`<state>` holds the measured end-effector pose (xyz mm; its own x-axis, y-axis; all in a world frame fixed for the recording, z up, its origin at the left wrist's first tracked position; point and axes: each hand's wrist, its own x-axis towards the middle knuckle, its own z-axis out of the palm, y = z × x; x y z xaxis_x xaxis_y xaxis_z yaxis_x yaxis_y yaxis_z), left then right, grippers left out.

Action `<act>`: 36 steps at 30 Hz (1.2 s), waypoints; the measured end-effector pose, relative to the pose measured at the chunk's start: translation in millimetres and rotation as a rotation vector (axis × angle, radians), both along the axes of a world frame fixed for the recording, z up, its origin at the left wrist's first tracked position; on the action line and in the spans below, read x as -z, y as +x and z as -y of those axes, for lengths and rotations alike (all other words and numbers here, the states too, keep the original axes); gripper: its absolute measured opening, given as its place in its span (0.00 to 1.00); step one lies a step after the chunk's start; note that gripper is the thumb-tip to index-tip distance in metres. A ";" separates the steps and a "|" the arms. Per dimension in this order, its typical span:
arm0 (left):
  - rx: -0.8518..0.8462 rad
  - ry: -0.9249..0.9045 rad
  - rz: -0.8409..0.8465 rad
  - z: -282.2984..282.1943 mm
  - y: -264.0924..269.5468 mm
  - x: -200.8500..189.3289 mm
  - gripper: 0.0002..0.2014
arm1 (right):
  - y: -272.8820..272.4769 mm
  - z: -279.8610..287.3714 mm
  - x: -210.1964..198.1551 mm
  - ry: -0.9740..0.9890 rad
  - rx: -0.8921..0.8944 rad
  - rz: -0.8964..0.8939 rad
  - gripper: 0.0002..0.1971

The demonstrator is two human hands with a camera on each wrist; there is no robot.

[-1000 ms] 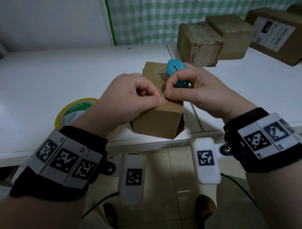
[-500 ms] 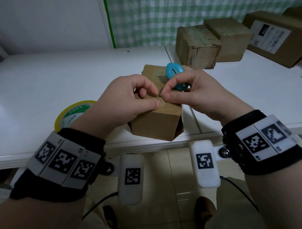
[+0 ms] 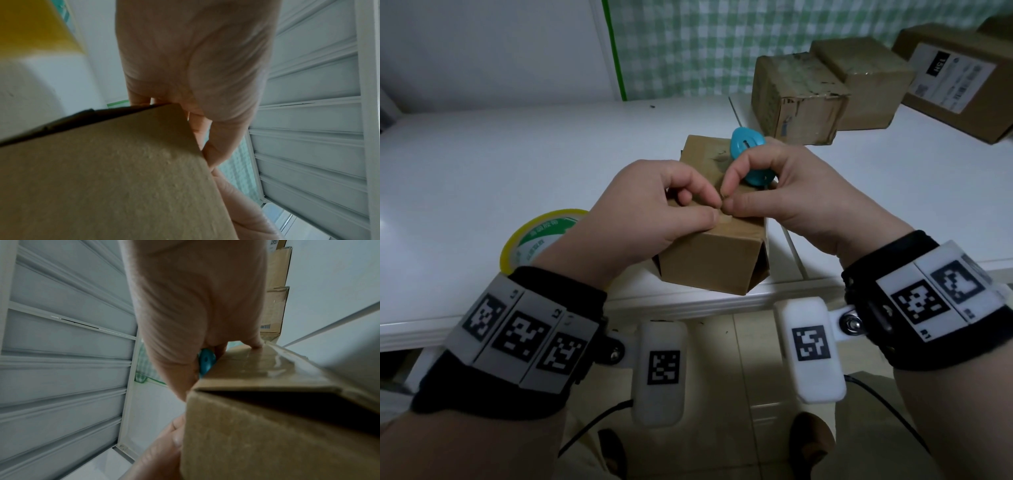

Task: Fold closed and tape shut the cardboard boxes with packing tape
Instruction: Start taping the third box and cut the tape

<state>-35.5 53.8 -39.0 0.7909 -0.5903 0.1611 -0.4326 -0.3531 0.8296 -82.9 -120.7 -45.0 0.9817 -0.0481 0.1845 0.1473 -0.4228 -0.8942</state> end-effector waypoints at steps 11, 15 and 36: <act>-0.004 0.013 -0.006 -0.1 -1.2 -0.7 0.05 | 0.2 -0.3 -1.9 0.043 -0.046 -0.021 0.12; -0.010 -0.004 -0.017 -0.2 -0.4 -0.4 0.05 | 0.9 1.9 -0.9 0.153 -0.054 -0.032 0.08; -0.005 -0.014 -0.008 -0.2 2.8 1.7 0.05 | -1.7 2.5 -1.0 0.159 -0.075 -0.026 0.09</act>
